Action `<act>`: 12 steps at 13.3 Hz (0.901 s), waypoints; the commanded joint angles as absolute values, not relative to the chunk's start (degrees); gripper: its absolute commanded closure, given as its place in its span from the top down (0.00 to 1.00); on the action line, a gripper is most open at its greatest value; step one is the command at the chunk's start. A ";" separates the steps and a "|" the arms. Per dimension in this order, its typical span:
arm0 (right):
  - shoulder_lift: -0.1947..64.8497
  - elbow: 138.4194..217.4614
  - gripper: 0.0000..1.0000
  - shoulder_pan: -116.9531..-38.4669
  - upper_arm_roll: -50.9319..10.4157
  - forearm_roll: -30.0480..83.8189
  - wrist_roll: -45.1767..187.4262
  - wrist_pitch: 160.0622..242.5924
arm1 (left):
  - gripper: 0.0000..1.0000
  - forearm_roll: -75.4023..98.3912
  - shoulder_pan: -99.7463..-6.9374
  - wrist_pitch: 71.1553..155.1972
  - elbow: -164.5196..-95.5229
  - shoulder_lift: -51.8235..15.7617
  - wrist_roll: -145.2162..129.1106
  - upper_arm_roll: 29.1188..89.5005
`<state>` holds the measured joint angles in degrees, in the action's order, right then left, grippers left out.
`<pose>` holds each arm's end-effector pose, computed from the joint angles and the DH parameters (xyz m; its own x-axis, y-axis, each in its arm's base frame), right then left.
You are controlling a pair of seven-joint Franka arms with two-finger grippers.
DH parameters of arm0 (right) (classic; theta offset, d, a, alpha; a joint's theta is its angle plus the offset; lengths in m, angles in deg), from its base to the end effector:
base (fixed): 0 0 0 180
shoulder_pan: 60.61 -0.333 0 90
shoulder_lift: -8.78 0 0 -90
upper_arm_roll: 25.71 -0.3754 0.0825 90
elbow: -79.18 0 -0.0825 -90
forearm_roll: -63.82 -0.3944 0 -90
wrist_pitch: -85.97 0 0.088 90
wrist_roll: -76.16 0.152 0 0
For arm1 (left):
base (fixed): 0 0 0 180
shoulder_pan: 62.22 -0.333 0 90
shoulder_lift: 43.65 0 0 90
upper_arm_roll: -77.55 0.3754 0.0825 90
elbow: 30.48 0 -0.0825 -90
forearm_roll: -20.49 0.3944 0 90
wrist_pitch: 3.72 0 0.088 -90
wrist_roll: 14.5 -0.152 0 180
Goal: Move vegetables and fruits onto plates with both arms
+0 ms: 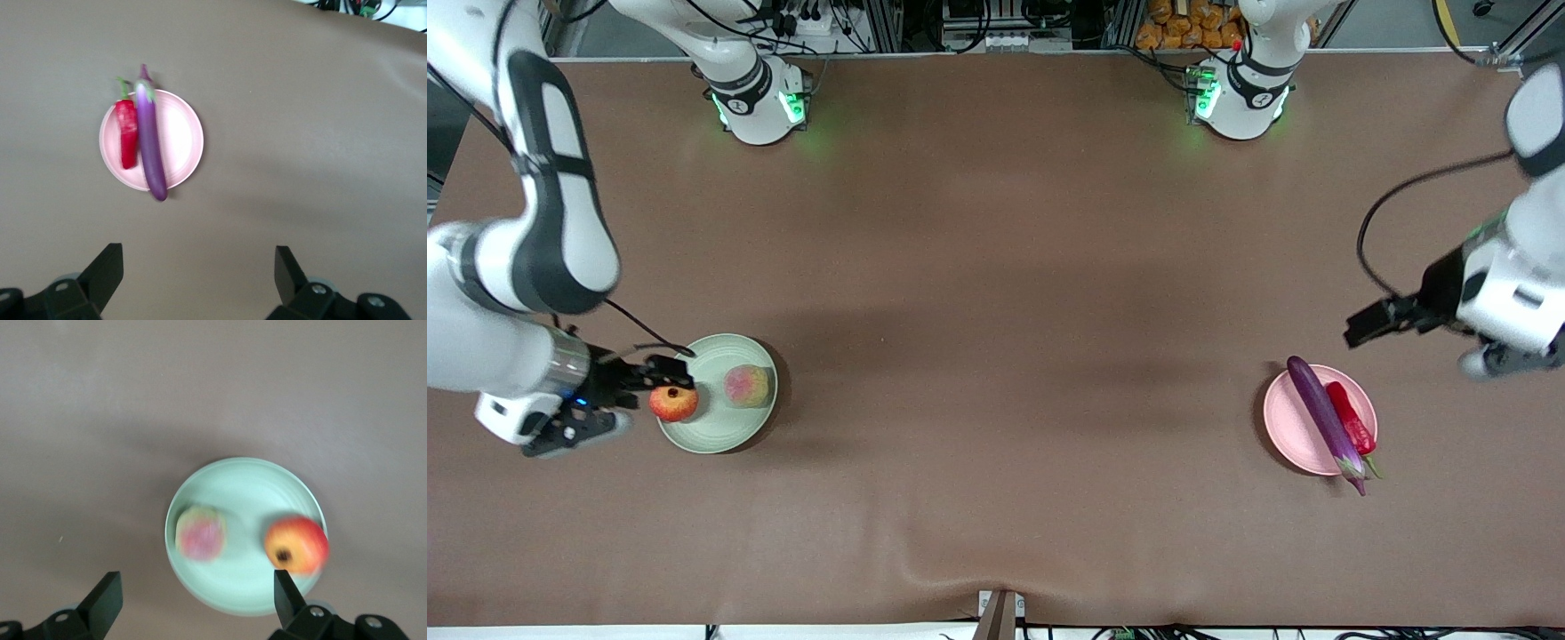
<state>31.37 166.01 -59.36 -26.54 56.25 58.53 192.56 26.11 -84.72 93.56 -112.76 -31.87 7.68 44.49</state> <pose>0.7006 0.0094 0.4395 0.9665 0.2563 -0.0102 0.2524 -0.9575 -0.1394 0.6423 -0.0678 0.6097 0.9749 0.2090 0.0772 0.2059 -0.9775 0.0461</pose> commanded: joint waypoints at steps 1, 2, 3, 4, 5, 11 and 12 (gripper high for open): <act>17.44 176.44 1.00 -59.64 -26.59 59.07 64.79 190.56 | 1.00 25.33 -85.94 85.79 -108.72 -32.75 7.03 44.41; 13.65 178.83 1.00 -59.64 -26.67 59.68 68.30 189.17 | 1.00 25.32 -85.77 81.92 -108.36 -33.19 7.46 44.33; 11.09 179.37 1.00 -59.91 -26.50 59.78 70.34 187.15 | 1.00 25.49 -85.77 81.10 -108.36 -35.19 6.60 44.41; 9.15 179.20 1.00 -59.91 -26.41 60.04 74.01 184.17 | 1.00 24.89 -85.16 81.09 -108.36 -36.26 6.33 44.93; 7.39 178.77 1.00 -60.17 -26.06 61.69 77.88 180.75 | 1.00 25.32 -80.81 80.92 -109.05 -38.71 5.98 47.20; 4.38 171.30 1.00 -60.88 -20.70 62.41 78.09 170.00 | 1.00 21.45 -60.81 83.64 -121.89 -48.75 5.37 71.75; 4.38 170.60 1.00 -61.05 -20.70 62.85 78.26 169.82 | 1.00 21.45 -60.98 82.86 -121.63 -48.66 3.88 71.75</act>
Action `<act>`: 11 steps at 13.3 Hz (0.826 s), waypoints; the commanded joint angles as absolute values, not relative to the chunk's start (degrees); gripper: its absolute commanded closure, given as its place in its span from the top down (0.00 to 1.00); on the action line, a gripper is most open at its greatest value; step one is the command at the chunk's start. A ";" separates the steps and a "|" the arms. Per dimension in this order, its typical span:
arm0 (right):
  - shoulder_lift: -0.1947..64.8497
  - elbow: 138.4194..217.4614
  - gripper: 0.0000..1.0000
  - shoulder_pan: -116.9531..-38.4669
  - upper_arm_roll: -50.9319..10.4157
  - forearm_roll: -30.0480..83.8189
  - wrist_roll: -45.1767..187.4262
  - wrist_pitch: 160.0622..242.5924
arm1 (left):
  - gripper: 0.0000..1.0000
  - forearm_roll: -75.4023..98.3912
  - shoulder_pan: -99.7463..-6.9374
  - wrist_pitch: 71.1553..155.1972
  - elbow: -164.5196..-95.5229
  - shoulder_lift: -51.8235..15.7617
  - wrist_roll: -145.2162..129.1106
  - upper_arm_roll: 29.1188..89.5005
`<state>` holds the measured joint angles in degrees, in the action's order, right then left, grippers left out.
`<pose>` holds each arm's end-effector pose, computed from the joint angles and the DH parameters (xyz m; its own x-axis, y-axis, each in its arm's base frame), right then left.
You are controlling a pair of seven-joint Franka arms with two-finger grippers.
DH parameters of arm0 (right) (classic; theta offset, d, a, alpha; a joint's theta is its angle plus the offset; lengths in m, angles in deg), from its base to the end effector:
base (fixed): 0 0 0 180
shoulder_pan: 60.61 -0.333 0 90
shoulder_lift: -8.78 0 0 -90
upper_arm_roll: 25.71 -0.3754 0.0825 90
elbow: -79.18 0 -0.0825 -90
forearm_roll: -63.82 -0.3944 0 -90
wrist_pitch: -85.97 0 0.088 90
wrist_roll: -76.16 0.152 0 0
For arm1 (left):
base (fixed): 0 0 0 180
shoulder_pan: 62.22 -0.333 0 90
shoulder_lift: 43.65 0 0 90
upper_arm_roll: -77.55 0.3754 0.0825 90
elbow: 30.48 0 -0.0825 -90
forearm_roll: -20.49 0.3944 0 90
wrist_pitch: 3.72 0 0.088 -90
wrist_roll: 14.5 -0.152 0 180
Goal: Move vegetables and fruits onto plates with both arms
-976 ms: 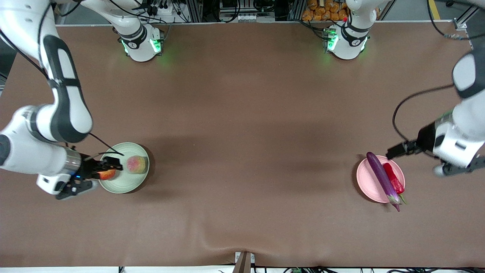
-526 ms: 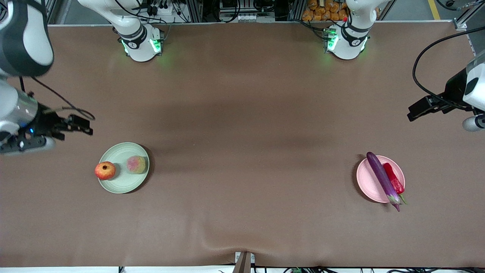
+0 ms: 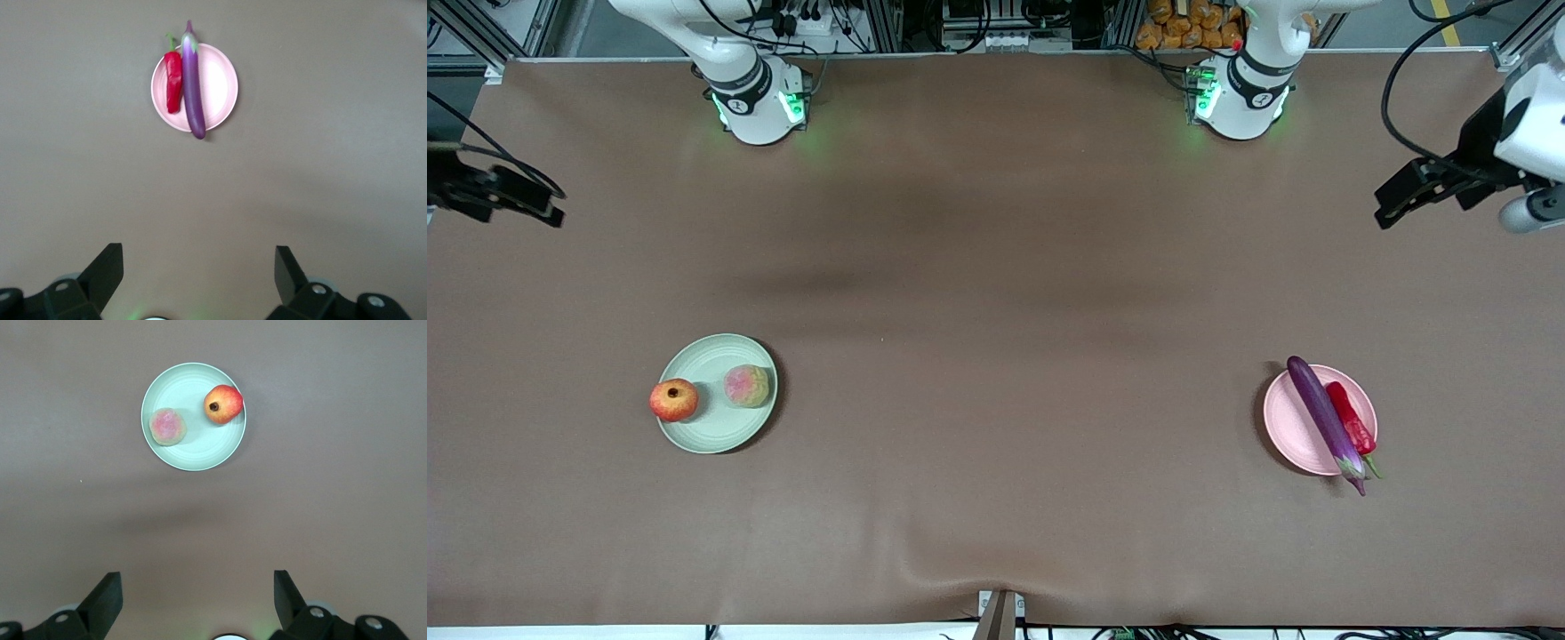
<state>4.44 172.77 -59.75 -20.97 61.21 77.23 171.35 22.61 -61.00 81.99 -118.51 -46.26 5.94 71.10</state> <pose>0.5228 -0.0458 0.6437 0.9914 -0.1116 -0.0686 -0.1152 -0.9921 -0.0505 0.5364 -0.0680 0.6739 0.9745 0.2235 0.0192 0.2241 -0.9738 -0.0377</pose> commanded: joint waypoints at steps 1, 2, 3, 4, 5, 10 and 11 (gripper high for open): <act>4.47 170.15 1.00 -61.05 -20.70 63.03 78.61 169.12 | 1.00 21.63 -60.90 82.07 -120.76 -48.40 2.82 71.66; 4.56 169.63 1.00 -61.05 -20.70 63.03 78.79 167.98 | 1.00 22.24 -60.29 81.88 -118.31 -47.70 3.33 71.75; 4.64 169.19 1.00 -61.05 -20.78 63.03 78.88 167.10 | 1.00 22.07 -60.72 81.97 -116.90 -46.56 2.73 71.75; 4.73 168.49 1.00 -61.05 -20.96 63.72 78.88 166.75 | 1.00 21.63 -60.90 81.97 -116.62 -46.29 2.72 71.75; 4.73 167.87 1.00 -60.96 -21.14 65.12 78.79 166.74 | 1.00 21.63 -60.90 81.88 -116.70 -46.38 2.98 71.66; 4.73 167.69 1.00 -60.53 -21.05 65.14 78.44 166.65 | 1.00 21.54 -61.07 80.12 -116.88 -46.90 2.37 71.75; 4.73 167.69 1.00 -60.44 -20.88 64.70 78.35 166.39 | 1.00 21.54 -61.07 80.12 -116.79 -46.90 2.37 71.83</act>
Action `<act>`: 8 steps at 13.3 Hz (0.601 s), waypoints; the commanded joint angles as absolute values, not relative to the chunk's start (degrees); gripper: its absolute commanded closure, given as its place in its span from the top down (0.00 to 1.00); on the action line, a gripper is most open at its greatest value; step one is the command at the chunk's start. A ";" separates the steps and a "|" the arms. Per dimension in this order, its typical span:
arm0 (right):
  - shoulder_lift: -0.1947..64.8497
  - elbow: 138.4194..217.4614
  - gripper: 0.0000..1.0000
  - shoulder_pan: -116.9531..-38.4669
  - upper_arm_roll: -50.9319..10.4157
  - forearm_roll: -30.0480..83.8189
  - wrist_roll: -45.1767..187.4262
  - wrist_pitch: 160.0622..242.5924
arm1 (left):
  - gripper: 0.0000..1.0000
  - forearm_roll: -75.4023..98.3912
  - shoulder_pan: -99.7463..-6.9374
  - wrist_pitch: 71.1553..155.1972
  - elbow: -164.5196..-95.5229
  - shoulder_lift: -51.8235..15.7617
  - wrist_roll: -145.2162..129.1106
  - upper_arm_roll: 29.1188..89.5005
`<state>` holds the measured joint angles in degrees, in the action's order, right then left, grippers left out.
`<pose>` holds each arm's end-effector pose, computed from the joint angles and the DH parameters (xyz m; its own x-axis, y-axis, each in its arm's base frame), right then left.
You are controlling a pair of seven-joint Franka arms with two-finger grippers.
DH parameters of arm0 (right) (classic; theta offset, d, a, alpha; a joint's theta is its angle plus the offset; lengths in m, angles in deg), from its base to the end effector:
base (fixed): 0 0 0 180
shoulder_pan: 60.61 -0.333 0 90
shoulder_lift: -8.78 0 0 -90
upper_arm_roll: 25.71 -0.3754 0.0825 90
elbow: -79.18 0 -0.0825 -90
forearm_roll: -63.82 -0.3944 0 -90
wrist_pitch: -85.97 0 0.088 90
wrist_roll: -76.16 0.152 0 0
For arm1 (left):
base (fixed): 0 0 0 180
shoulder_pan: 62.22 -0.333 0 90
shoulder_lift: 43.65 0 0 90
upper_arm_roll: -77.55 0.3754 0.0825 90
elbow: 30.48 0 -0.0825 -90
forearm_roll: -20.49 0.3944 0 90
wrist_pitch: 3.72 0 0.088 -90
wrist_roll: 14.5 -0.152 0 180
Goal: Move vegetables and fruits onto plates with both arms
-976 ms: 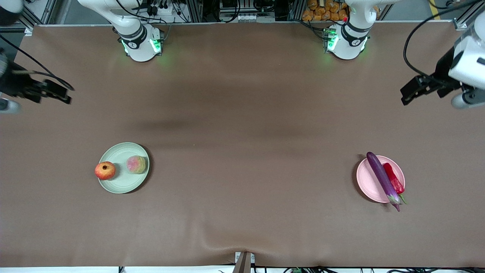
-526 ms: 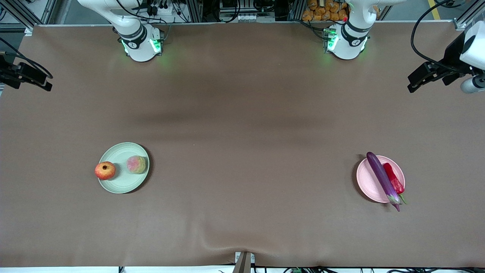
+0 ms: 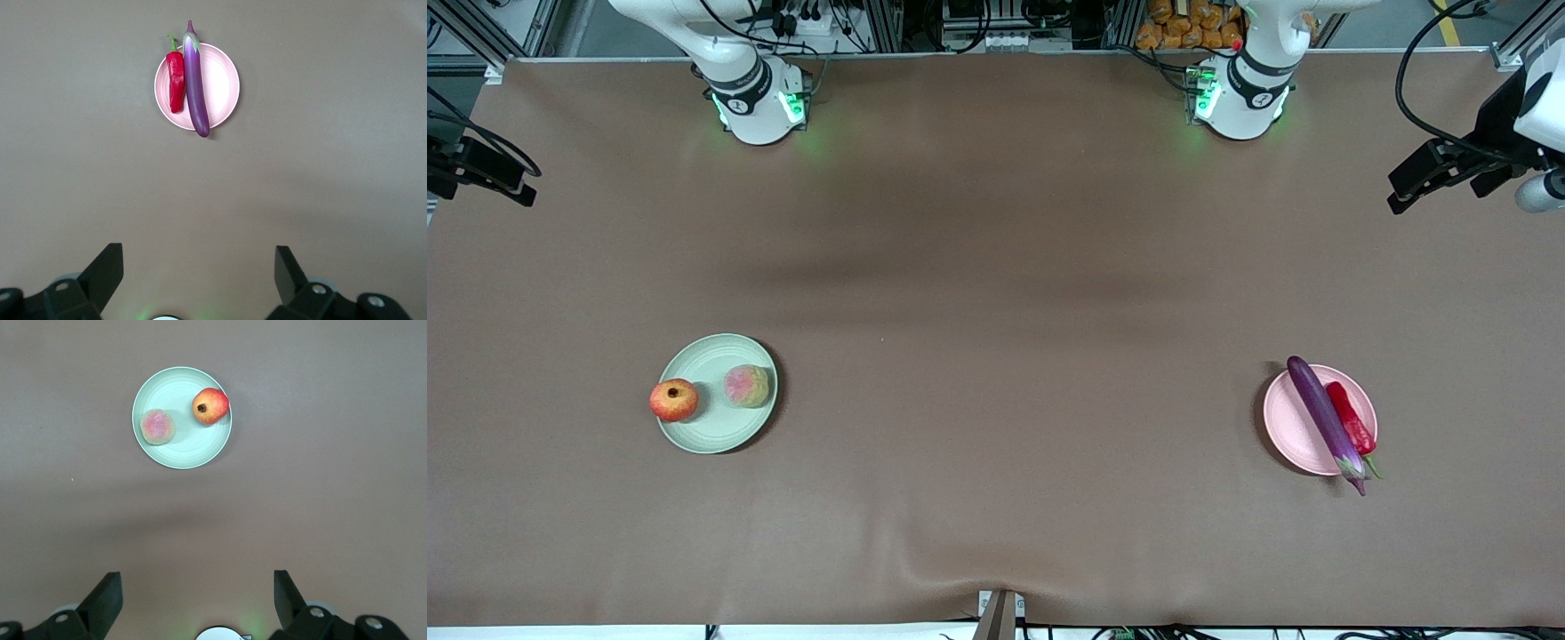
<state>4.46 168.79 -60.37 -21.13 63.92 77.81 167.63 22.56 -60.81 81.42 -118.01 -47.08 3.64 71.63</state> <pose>0.5165 -0.0458 0.6708 0.9916 -0.1122 -0.0636 -0.1125 -0.9936 -0.0024 0.5307 -0.0646 0.6849 0.9812 0.1904 0.0301 0.1914 -0.9809 -0.0344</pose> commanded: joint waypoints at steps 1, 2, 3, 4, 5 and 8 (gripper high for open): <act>4.73 167.77 1.00 -60.35 -20.87 64.52 78.27 166.30 | 1.00 21.54 -61.07 79.95 -116.88 -46.99 2.37 71.83; 4.73 167.78 1.00 -60.00 -20.87 64.52 78.09 166.39 | 1.00 21.54 -60.99 79.25 -116.88 -47.25 2.46 71.83; 4.73 167.60 1.00 -59.74 -20.87 64.44 78.00 166.56 | 1.00 21.28 -61.07 79.25 -116.88 -47.26 2.46 71.75; 4.65 167.34 1.00 -59.91 -20.96 64.43 77.92 166.57 | 1.00 21.19 -60.99 79.25 -116.88 -47.17 2.37 71.66; 4.56 167.16 1.00 -60.17 -21.14 64.43 78.00 166.57 | 1.00 21.28 -60.99 79.25 -116.71 -46.91 2.46 71.66; 4.64 167.16 1.00 -60.43 -21.31 64.61 78.00 167.00 | 1.00 21.28 -61.07 78.55 -116.53 -46.90 2.63 71.83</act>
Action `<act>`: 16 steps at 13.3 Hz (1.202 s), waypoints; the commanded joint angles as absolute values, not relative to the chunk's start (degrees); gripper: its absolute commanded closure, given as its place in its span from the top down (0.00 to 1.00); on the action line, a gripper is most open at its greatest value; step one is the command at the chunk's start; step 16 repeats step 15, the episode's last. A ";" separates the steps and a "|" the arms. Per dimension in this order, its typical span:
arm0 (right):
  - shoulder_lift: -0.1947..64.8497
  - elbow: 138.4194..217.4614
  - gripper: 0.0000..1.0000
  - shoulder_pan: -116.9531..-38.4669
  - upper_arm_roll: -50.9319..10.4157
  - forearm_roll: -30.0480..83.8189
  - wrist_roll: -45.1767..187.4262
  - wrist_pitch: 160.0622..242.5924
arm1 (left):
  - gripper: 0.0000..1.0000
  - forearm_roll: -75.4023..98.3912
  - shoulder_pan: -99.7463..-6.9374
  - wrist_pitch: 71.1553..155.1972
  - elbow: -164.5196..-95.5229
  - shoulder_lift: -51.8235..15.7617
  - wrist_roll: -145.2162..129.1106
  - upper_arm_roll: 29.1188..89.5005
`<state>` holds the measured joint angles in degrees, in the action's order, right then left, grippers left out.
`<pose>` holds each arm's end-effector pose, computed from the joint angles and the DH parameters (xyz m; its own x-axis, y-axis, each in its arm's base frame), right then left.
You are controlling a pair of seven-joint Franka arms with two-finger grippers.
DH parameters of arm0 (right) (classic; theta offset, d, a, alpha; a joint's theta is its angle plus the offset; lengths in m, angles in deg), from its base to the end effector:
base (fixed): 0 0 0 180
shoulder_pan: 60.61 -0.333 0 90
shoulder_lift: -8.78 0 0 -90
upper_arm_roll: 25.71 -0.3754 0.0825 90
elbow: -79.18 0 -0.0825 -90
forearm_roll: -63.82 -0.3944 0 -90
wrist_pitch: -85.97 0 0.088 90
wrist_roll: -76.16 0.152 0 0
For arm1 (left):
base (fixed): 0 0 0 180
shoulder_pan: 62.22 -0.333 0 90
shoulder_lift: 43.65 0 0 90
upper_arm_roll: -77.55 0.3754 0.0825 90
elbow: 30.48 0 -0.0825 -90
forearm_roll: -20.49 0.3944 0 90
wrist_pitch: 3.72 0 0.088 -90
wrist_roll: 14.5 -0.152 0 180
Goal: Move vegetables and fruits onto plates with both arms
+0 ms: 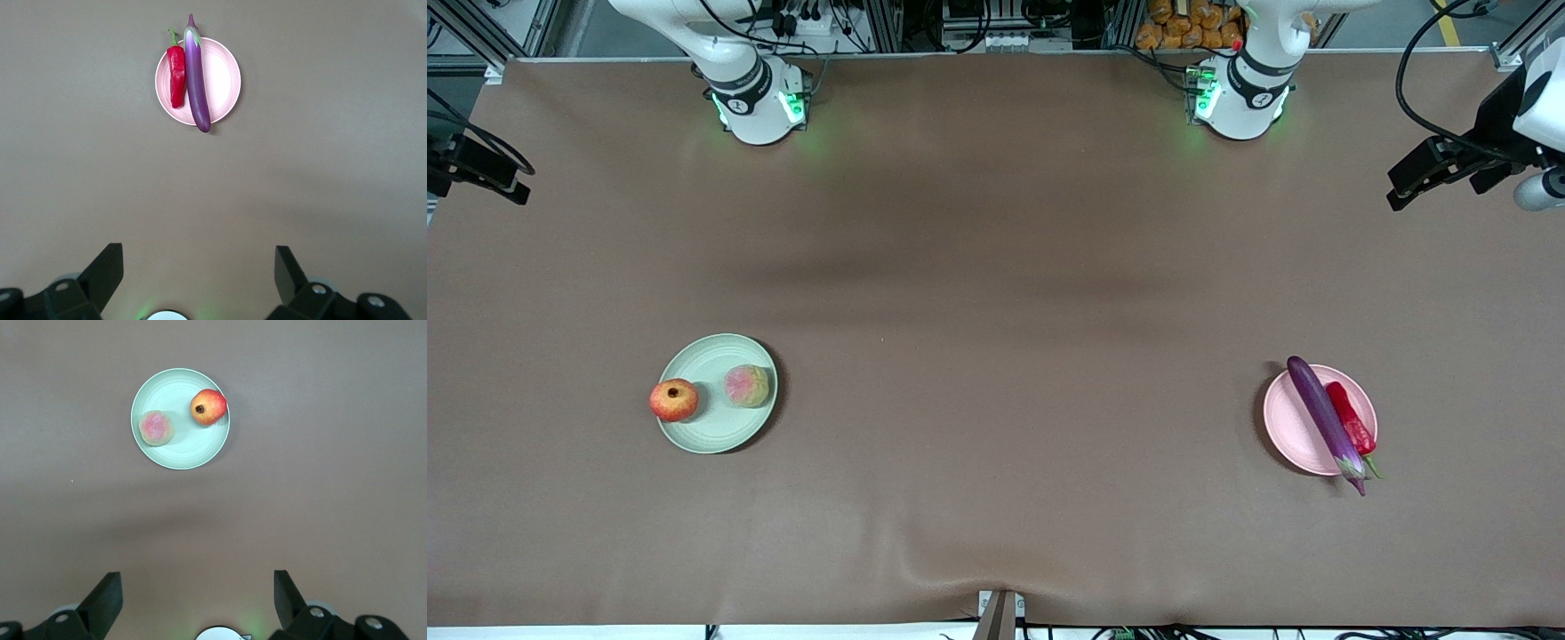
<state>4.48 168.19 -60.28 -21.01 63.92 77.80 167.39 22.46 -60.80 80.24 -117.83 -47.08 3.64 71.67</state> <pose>0.5163 -0.0477 0.6751 0.9916 -0.1157 -0.0577 -0.1160 -0.9932 -0.0028 0.5277 -0.0641 0.6845 0.9814 0.1915 0.0130 0.1919 -0.9807 -0.0382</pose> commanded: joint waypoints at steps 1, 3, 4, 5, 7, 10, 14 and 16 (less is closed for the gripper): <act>4.73 167.16 1.00 -60.44 -21.31 64.96 78.00 167.01 | 1.00 21.45 -60.99 78.54 -116.53 -46.82 2.55 71.83; 4.73 167.16 1.00 -60.52 -21.40 64.96 78.09 167.01 | 1.00 21.28 -60.90 78.54 -116.53 -46.73 2.20 71.66; 4.73 167.07 1.00 -60.78 -21.40 65.05 78.00 167.09 | 1.00 21.28 -60.98 78.54 -116.53 -46.73 1.24 71.66; 4.73 167.07 1.00 -60.79 -21.40 65.05 78.09 167.09 | 1.00 21.19 -61.16 78.54 -116.53 -46.73 -1.73 71.83; 4.73 167.07 1.00 -60.88 -21.58 65.14 78.09 167.09 | 1.00 21.28 -61.60 78.54 -116.62 -46.73 -4.39 72.19; 4.73 166.99 1.00 -61.05 -21.75 65.14 78.09 167.09 | 1.00 21.28 -61.95 78.54 -116.62 -46.73 -4.40 72.19; 4.82 166.37 1.00 -61.05 -21.84 65.14 78.09 167.09 | 1.00 21.28 -62.74 78.45 -116.53 -46.73 -4.31 72.19; 4.82 166.37 1.00 -61.05 -21.84 65.14 78.09 167.09 | 1.00 21.28 -62.74 78.45 -116.53 -46.82 -4.22 72.19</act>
